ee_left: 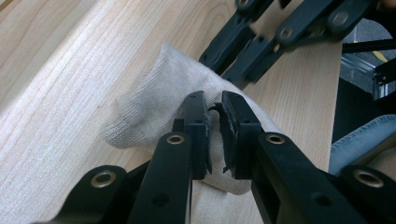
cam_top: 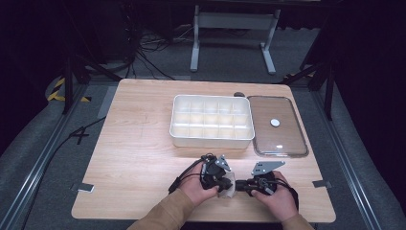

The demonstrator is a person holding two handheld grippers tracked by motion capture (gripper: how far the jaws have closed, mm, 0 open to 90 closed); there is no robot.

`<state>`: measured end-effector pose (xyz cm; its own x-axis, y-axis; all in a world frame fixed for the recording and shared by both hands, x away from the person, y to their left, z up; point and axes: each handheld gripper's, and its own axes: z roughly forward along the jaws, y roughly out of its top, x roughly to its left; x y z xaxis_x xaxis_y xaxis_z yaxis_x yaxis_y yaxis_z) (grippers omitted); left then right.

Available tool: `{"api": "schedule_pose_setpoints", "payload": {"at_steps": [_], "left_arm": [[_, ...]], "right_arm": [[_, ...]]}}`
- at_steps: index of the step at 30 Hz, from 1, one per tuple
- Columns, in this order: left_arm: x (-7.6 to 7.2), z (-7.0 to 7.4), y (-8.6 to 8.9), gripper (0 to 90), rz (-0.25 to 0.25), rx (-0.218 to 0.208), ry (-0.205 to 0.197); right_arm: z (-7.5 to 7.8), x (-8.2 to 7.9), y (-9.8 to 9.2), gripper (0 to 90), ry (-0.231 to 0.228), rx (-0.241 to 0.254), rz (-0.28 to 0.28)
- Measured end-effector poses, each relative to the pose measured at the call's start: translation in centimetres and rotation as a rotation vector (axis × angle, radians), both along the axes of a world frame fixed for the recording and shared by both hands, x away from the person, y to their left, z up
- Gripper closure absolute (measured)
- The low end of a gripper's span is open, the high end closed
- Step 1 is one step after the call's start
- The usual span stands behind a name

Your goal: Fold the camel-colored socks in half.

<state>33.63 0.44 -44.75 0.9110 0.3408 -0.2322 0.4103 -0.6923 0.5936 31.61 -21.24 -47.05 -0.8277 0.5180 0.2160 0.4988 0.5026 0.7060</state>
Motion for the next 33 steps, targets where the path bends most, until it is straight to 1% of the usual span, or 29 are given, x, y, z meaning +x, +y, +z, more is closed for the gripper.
{"api": "schedule_pose_setpoints", "payload": {"at_steps": [2, 3, 4, 7, 9, 11, 12, 13, 15, 17, 18, 19, 20, 21, 23, 25, 27, 29, 30, 31, 32, 33], "left_arm": [[0.0, 0.0, 0.0, 80.9, 0.004, -0.005, 0.001], [0.0, 0.0, 0.0, 80.9, 0.004, -0.005, 0.001], [0.0, 0.0, 0.0, 80.9, 0.003, -0.005, -0.001], [-0.1, 0.0, -0.1, 80.9, 0.002, 0.0, -0.011], [-0.2, 0.0, -0.1, 80.9, 0.001, 0.003, -0.017], [-0.4, 0.0, -0.1, 80.8, 0.011, 0.0, -0.024], [-0.3, 0.0, -0.1, 80.6, 0.001, 0.001, -0.033], [-0.4, 0.0, -0.1, 80.1, 0.003, -0.005, -0.029], [-0.4, -0.1, 0.0, 79.2, 0.011, -0.015, -0.022], [-0.5, -0.1, 0.2, 78.9, 0.009, -0.013, -0.034], [-0.6, -0.1, 0.2, 78.7, 0.016, -0.023, -0.033], [-0.6, 0.0, 0.3, 78.2, 0.01, -0.021, -0.042], [-0.6, 0.0, 0.3, 77.0, 0.01, -0.021, -0.042], [-0.7, 0.0, 0.5, 77.0, 0.013, -0.026, -0.048], [-0.9, 0.1, 0.8, 74.2, 0.02, -0.035, -0.058], [-0.9, 0.3, 1.3, 70.8, 0.024, -0.042, -0.075], [-0.7, 0.3, 2.0, 68.8, 0.045, -0.051, -0.07], [-0.7, 0.2, 2.0, 67.2, 0.052, -0.05, -0.065], [-0.7, 0.1, 2.0, 67.2, 0.047, -0.038, -0.066], [-0.9, -0.1, 1.7, 65.4, 0.033, -0.015, -0.081], [-1.0, -0.1, 1.6, 64.9, 0.038, -0.005, -0.086], [-1.0, -0.1, 1.6, 64.7, 0.038, -0.005, -0.086]], "right_arm": [[0.7, 0.0, -0.5, 81.3, -0.018, -0.001, -0.009], [0.7, 0.0, -0.5, 81.3, -0.018, -0.001, -0.009], [1.1, -0.1, -0.7, 81.4, -0.027, 0.007, -0.016], [2.5, -0.3, -1.0, 83.1, -0.081, 0.051, -0.033], [2.9, -0.4, -0.7, 85.0, -0.106, 0.073, -0.039], [2.9, -0.4, -0.2, 87.0, -0.124, 0.084, -0.042], [2.8, -0.4, 0.1, 87.4, -0.131, 0.087, -0.044], [2.7, -0.3, 0.4, 87.3, -0.131, 0.086, -0.044], [2.2, -0.1, 1.0, 87.0, -0.113, 0.066, -0.053], [1.7, 0.1, 1.6, 87.6, -0.123, 0.043, -0.059], [1.6, 0.2, 1.7, 87.7, -0.127, 0.037, -0.061], [1.5, 0.3, 1.7, 87.7, -0.127, 0.031, -0.062], [1.5, 0.3, 1.7, 87.7, -0.127, 0.031, -0.062], [1.4, 0.4, 1.6, 87.7, -0.119, 0.018, -0.065], [0.9, 0.6, 1.7, 87.7, -0.102, 0.002, -0.064], [0.5, 0.7, 1.8, 87.7, -0.094, -0.012, -0.062], [0.5, 0.8, 1.8, 87.6, -0.092, -0.031, -0.058], [0.4, 0.9, 1.9, 87.6, -0.091, -0.037, -0.056], [0.4, 0.9, 1.9, 87.6, -0.091, -0.037, -0.056], [0.3, 1.0, 1.9, 87.4, -0.086, -0.042, -0.054], [0.3, 1.0, 2.0, 87.2, -0.087, -0.043, -0.053], [0.3, 1.0, 2.0, 87.2, -0.087, -0.043, -0.053]]}}
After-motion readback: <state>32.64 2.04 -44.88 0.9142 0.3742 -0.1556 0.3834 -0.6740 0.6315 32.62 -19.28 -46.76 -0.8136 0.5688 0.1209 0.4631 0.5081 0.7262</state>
